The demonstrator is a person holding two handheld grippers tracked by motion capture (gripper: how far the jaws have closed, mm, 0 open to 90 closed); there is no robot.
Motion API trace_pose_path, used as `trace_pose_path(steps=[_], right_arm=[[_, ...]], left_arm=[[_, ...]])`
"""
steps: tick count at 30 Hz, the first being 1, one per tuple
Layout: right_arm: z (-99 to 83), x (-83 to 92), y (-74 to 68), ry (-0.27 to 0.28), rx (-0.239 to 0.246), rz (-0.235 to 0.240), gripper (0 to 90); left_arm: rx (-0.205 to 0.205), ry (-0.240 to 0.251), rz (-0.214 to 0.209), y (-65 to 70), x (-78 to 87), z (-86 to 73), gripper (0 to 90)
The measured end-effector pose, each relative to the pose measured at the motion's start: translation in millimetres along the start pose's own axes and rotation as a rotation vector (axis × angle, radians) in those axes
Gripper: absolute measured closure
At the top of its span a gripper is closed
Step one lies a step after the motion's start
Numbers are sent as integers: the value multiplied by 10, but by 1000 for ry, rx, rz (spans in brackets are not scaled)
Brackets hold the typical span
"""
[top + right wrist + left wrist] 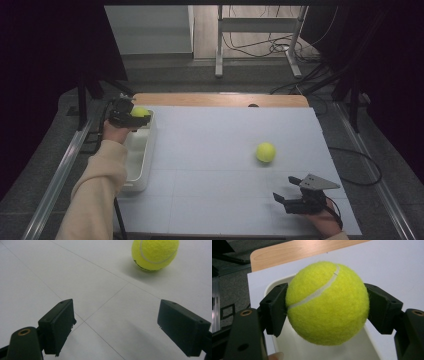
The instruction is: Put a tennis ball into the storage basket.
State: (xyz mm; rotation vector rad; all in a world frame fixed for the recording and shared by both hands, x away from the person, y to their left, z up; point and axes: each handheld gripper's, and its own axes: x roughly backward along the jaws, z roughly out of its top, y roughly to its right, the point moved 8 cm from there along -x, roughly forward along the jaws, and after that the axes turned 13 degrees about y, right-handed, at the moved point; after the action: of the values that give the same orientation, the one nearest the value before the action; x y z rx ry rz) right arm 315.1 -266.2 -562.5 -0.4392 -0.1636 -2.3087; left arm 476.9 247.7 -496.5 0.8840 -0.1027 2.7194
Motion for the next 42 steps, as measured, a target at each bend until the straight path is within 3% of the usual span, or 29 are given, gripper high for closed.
trace_pose_path(steps=[12,31,36,42], right_arm=[[-1,0,-1,-1,1,0,147],[-4,2,1,-4,5,-1,147],[-4,1,0,-2,4,0,147],[-4,1,-1,-2,5,-1,147]], left_arm=[[-6,-33,5,-9,-36,-50,260],[-10,-32,9,-7,-45,-52,257],[11,6,29,-6,-6,12,147],[4,48,9,46,63,70,117]])
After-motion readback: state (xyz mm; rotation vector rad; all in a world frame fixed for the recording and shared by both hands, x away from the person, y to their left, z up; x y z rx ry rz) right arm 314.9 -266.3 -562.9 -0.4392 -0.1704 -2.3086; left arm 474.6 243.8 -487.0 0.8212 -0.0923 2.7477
